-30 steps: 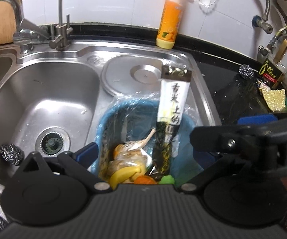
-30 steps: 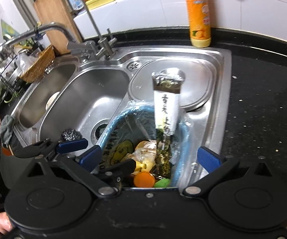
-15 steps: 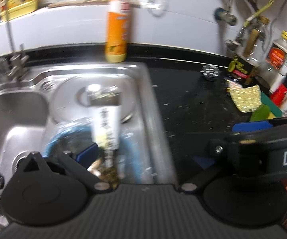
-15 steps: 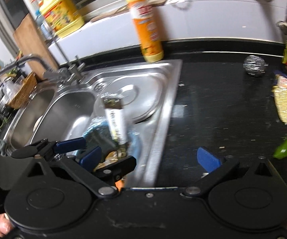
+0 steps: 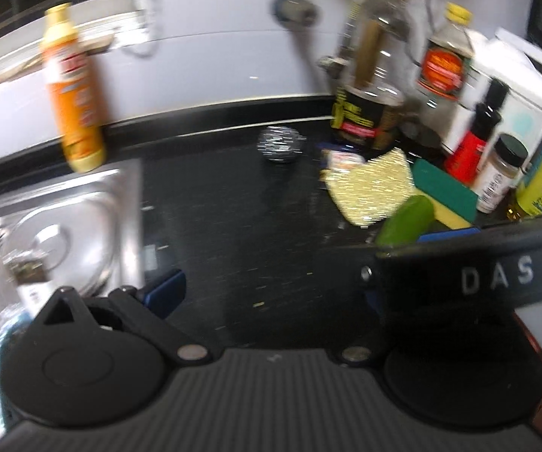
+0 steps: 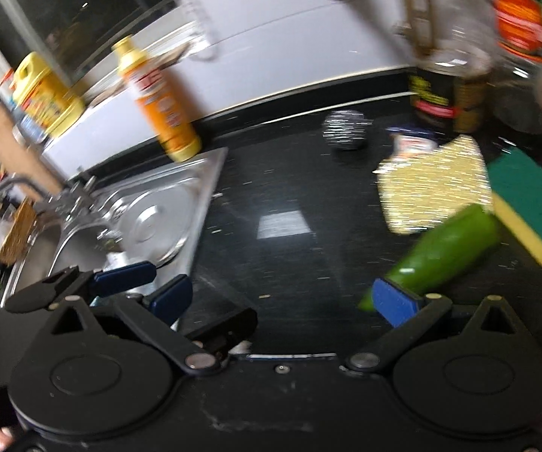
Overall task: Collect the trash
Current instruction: 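Move both tools back to the counter toward the green pepper, then close both tools together on the green pepper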
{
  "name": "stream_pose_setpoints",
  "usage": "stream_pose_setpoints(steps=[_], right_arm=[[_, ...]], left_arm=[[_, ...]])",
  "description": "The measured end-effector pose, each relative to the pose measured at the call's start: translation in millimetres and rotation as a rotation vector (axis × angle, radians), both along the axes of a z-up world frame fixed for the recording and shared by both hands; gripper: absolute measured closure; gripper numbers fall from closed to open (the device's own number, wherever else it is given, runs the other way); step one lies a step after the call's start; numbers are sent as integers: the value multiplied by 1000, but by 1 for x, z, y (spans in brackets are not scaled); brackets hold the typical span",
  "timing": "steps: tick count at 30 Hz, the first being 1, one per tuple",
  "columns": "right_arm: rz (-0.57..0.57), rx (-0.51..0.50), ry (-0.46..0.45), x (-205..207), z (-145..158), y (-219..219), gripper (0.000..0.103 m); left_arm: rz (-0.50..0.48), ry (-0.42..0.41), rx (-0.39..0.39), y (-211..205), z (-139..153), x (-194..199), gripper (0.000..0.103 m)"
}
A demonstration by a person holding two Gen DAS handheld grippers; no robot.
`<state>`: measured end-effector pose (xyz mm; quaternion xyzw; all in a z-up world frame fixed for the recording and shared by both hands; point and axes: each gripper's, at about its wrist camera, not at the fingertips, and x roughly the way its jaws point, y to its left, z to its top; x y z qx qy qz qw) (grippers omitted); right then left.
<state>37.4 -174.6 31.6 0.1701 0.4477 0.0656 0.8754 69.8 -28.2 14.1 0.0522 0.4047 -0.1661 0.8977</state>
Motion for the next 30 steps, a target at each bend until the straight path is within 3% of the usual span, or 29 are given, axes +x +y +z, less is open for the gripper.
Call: stream_pose_setpoints(steps=[8, 14, 18, 24, 30], right_arm=[[-132, 58, 48, -7, -27, -99, 0], [-174, 131, 77, -9, -51, -148, 0], [-156, 168, 62, -3, -63, -160, 0], [-118, 204, 72, 9, -73, -162, 14], [-73, 219, 77, 21, -80, -154, 23]], left_arm=[[-63, 46, 83, -89, -22, 20, 0], [-77, 65, 133, -127, -40, 37, 0], [-62, 80, 150, -140, -52, 51, 0], [-67, 84, 144, -150, -61, 57, 0], [-83, 91, 142, -156, -66, 58, 17]])
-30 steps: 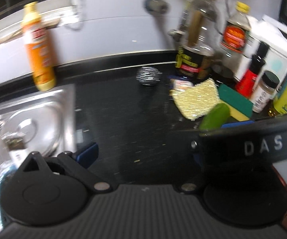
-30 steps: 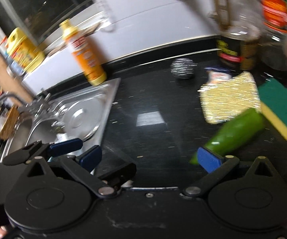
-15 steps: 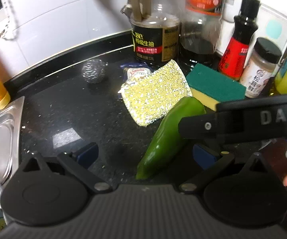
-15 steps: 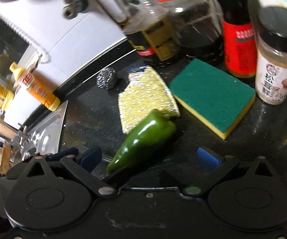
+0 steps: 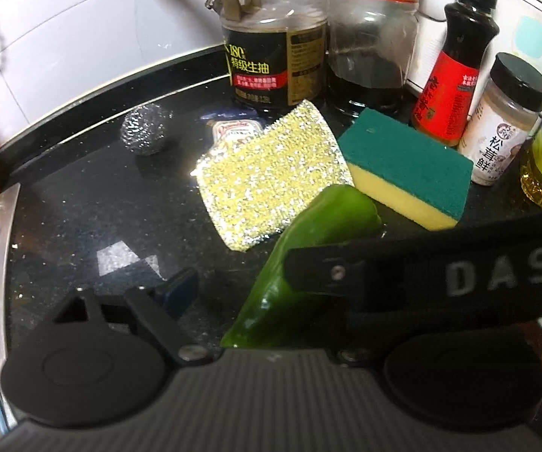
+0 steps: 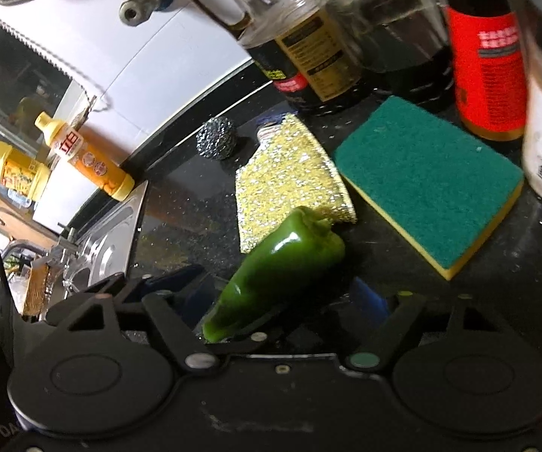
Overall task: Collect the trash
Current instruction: 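Close both tools together on the green pepper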
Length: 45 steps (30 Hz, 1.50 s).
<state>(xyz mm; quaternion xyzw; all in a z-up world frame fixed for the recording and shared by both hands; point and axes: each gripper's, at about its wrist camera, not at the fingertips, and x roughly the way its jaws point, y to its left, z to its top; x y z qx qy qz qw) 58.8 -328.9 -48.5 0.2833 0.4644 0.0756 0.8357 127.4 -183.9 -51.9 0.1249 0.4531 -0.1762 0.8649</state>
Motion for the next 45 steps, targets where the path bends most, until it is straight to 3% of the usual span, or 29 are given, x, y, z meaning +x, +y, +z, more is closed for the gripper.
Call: stream_pose_setpoints(steps=[6, 7, 11, 24, 33, 39, 44, 45], right_arm=[[0, 1, 3, 8, -5, 6, 28], [0, 2, 3, 8, -5, 7, 34], [-3, -29, -3, 9, -4, 14, 42], [-20, -37, -11, 4, 9, 27, 60], [-23, -81, -9, -3, 10, 44, 59], [-24, -89, 7, 1, 4, 52, 46], [-13, -80, -1, 9, -2, 58, 46], [-10, -77, -3, 11, -3, 59, 51]], left_arm=[[-12, 15, -25, 0, -2, 2, 25], [-16, 17, -30, 0, -2, 2, 28], [-38, 30, -58, -2, -1, 0, 47], [-42, 18, -93, 10, 18, -11, 60], [-63, 22, -108, 23, 19, -19, 62], [-48, 34, -108, 31, 14, -19, 51], [-32, 72, -98, 33, 4, -12, 49], [-30, 80, -101, 34, 3, -11, 51]])
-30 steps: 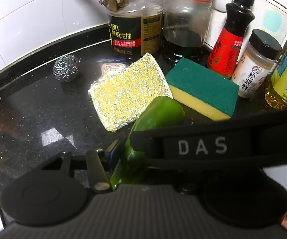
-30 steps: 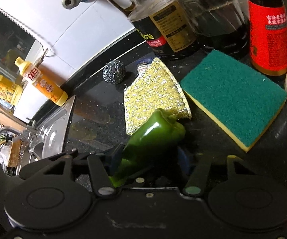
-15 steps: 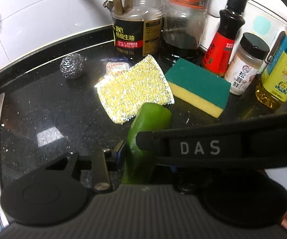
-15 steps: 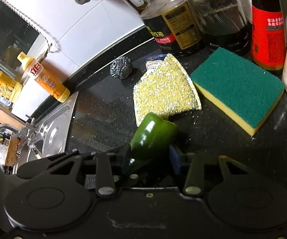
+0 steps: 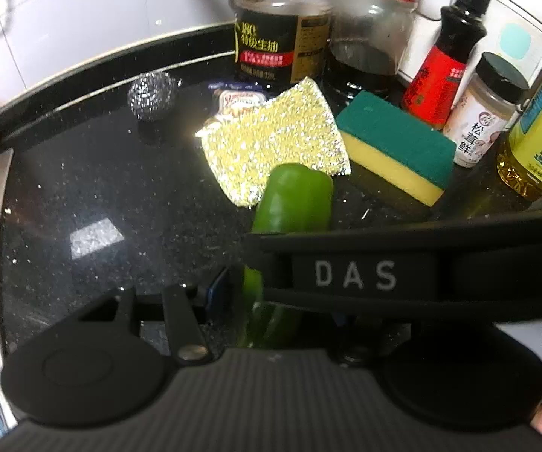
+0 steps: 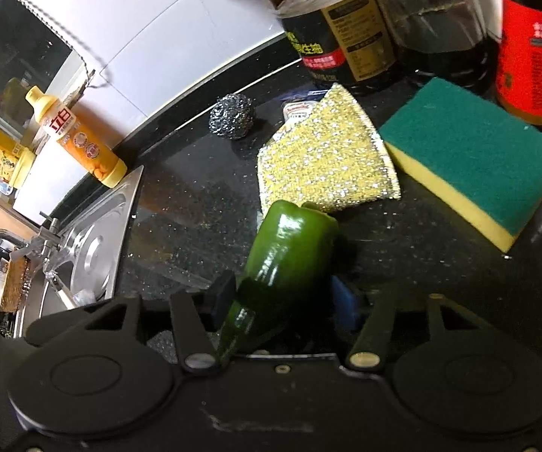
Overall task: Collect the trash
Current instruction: 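Close both tools together on the green pepper, then carry the green pepper into the bin and open both tools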
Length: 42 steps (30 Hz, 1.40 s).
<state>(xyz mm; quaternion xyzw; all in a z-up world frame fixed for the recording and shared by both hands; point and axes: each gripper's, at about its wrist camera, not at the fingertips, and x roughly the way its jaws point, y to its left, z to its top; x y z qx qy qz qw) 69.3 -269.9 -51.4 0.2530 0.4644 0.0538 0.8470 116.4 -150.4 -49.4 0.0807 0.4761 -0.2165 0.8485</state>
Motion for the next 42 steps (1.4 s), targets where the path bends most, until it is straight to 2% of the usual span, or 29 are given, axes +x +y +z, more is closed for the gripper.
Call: stream_pose_setpoints(steps=[2, 9, 15, 19, 25, 29, 34, 42], right_arm=[[13, 17, -5, 1, -1, 2, 57], [34, -4, -20, 2, 12, 11, 59], [41, -7, -78, 0, 44, 26, 59], [57, -8, -124, -1, 65, 51, 59], [128, -31, -172, -3, 90, 113, 59], [195, -50, -179, 1, 96, 166, 59], [282, -76, -163, 4, 94, 234, 59], [424, -87, -75, 6, 72, 335, 59]], left_arm=[[3, 16, -3, 0, -2, 3, 65], [27, 11, -33, 7, 9, 0, 65], [47, -60, -63, 29, 40, -7, 65], [78, -109, -83, 60, 60, -16, 65], [128, -160, -103, 117, 83, -32, 65], [161, -179, -108, 166, 88, -47, 65], [210, -179, -112, 234, 81, -66, 65], [327, -91, -136, 326, 54, -93, 65]])
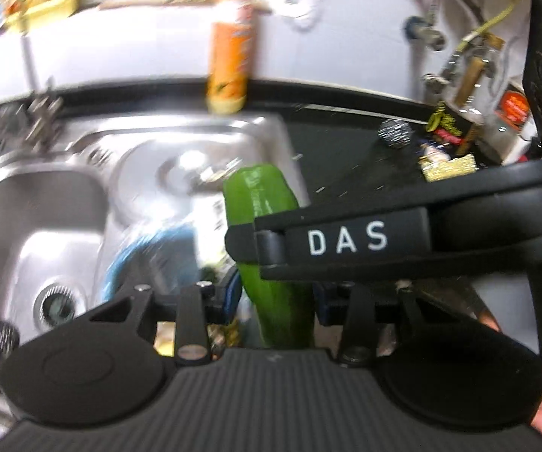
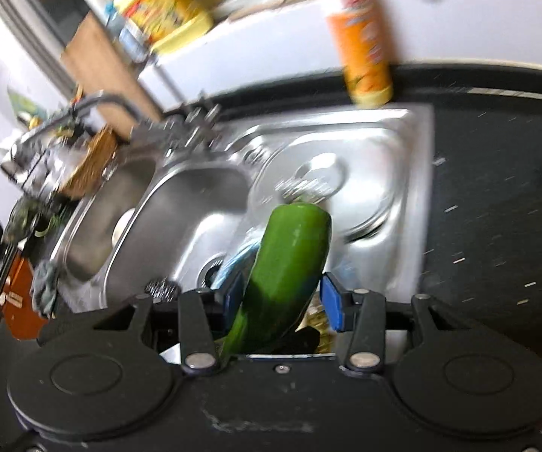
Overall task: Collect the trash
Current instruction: 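Carry the green pepper into the bin and open both tools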
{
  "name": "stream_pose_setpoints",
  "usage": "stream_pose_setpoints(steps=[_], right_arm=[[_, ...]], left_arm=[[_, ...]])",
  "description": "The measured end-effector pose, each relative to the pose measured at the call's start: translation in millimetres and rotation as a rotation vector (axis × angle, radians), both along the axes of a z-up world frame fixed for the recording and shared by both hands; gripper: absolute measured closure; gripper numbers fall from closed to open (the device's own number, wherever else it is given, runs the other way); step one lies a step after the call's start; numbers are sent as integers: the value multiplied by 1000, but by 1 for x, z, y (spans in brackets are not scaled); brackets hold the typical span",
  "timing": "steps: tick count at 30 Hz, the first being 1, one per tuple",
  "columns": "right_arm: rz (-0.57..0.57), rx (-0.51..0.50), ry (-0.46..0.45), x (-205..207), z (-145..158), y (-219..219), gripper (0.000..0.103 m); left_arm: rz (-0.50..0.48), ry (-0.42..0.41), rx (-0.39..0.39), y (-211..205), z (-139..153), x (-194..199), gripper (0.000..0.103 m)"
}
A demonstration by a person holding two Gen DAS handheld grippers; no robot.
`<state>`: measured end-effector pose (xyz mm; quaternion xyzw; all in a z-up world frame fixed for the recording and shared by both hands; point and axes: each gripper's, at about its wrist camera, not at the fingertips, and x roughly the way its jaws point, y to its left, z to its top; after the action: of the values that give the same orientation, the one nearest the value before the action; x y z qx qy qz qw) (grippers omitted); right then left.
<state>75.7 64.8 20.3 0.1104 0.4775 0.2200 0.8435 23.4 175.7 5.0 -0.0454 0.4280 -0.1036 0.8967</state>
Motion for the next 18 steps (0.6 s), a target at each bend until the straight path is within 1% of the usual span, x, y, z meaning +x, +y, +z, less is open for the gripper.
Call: stream_pose_setpoints(steps=[4, 8, 12, 15, 18], right_arm=[[51, -24, 63, 2, -18, 34, 59], [87, -88, 120, 6, -40, 63, 59], [107, -154, 174, 14, -59, 79, 59], [116, -189, 205, 20, -67, 85, 59], [118, -204, 229, 25, -76, 87, 59]], left_arm=[[44, 60, -16, 29, -20, -7, 65], [77, 127, -55, 50, -45, -6, 65], [99, 177, -87, 58, -69, 1, 66], [104, 204, -88, 59, -82, 6, 66], [106, 222, -86, 63, -92, 10, 66]])
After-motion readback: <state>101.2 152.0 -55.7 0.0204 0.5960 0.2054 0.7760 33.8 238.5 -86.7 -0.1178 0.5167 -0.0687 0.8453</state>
